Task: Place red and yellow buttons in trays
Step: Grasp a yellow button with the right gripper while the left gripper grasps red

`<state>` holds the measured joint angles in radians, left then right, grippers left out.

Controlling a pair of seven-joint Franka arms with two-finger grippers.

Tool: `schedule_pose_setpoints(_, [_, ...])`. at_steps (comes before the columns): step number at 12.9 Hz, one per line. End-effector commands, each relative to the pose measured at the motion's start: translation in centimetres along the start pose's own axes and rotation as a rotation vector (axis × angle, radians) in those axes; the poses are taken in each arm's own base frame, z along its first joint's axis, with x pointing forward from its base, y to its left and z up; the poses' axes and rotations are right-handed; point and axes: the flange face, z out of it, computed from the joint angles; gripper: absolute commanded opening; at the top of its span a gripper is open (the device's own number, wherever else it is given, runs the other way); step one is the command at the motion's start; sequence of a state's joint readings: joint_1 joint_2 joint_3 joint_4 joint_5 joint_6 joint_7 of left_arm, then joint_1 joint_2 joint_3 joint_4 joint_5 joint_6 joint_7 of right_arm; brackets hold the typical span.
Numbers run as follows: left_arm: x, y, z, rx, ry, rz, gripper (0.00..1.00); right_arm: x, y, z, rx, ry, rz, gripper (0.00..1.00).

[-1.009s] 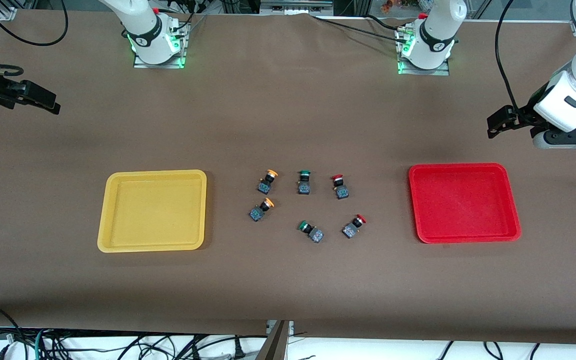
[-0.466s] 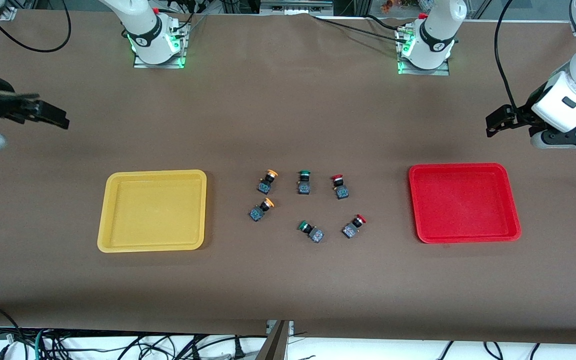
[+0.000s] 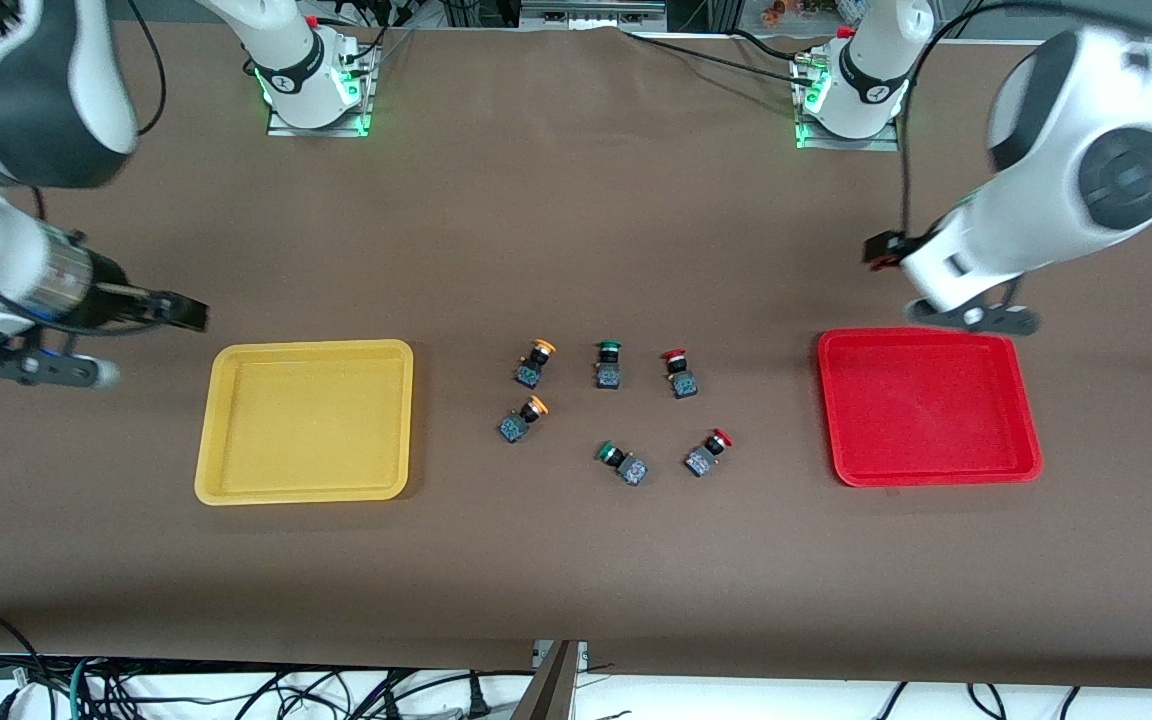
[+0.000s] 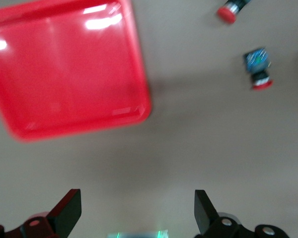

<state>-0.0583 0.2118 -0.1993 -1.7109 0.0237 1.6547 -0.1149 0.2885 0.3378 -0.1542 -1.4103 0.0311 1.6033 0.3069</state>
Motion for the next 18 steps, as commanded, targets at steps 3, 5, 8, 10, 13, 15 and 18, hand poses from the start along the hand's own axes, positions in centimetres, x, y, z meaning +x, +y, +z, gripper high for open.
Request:
schedule_pose_setpoints(3, [6.1,6.8,5.2,-0.111,0.146,0.024,1.0,0.6,-12.1,8.3,0.072,-0.009,0.244,1.0])
schedule_pose_setpoints(5, [7.4,10.8,7.7,-0.13,0.206,-0.087,1.0,-0.1,-17.8,13.0,0.065,0.014,0.298,1.0])
schedule_pose_setpoints(8, [8.7,14.9,14.4,-0.187,0.333,-0.181,1.0,-0.6,-22.7,18.0,0.085,0.061,0.384,1.0])
schedule_pose_setpoints(10, [9.3,15.2,19.6,-0.195,0.309,-0.211,1.0,-2.2,-25.9,20.9,0.078,0.067,0.377,1.0])
schedule_pose_setpoints(13, [7.5,19.0,23.1,-0.188,0.233,-0.323,1.0,-5.2,-30.9,25.9,0.091,0.067,0.403,1.0])
schedule_pose_setpoints(15, [8.0,20.1,24.5,-0.199,0.235,-0.352,1.0,-7.1,-33.2,28.2,0.094,0.056,0.4,1.0])
schedule_pose_setpoints(18, [8.2,19.6,25.5,-0.131,0.263,-0.279,0.66,-9.1,-34.9,29.4,0.077,0.05,0.365,1.0])
